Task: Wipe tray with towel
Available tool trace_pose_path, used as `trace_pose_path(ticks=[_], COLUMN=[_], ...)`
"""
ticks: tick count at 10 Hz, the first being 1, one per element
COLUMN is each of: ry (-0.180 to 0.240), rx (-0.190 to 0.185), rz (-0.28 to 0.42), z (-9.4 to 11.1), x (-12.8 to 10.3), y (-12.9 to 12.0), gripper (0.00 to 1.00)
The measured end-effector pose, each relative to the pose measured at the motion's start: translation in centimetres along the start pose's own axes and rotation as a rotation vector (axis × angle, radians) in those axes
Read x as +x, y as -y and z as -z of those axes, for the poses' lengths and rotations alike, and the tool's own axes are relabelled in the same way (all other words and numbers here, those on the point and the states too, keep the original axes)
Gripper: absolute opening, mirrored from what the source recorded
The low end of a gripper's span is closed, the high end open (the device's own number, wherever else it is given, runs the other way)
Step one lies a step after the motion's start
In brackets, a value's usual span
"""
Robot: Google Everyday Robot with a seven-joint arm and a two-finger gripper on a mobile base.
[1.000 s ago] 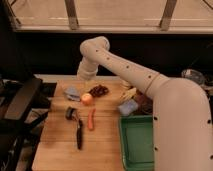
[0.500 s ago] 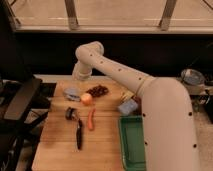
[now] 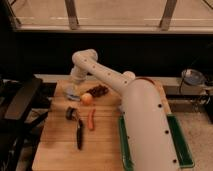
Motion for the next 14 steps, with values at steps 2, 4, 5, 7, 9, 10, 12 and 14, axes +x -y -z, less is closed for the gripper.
trace_pose_path(ticks=[2,4,5,7,9,10,12,14], ry=[0.016,0.032,0.043,0.062,0.087,0.101,0.120,0.130], rx=[-0.022,-0.048,-0.063,-0.078,-0.089,-0.091,-0.095,-0.114], rz=[-0.030,-0.069,-0.091,-0.127,-0.148,-0.154,-0.154,-0.119], z=[-1.5,-3.1,-4.1,-5.3,-6.6,-7.2,-7.7,-8.1], x=[0.9,1.8,2.3,3.1,3.2,3.1,3.0,2.1], y=[0.1,-0.1,-0.4,-0.9,-1.3,-1.5,-1.7,-2.1], gripper=[0.65,0.65,0.65,0.65,0.65,0.65,0.63,0.47])
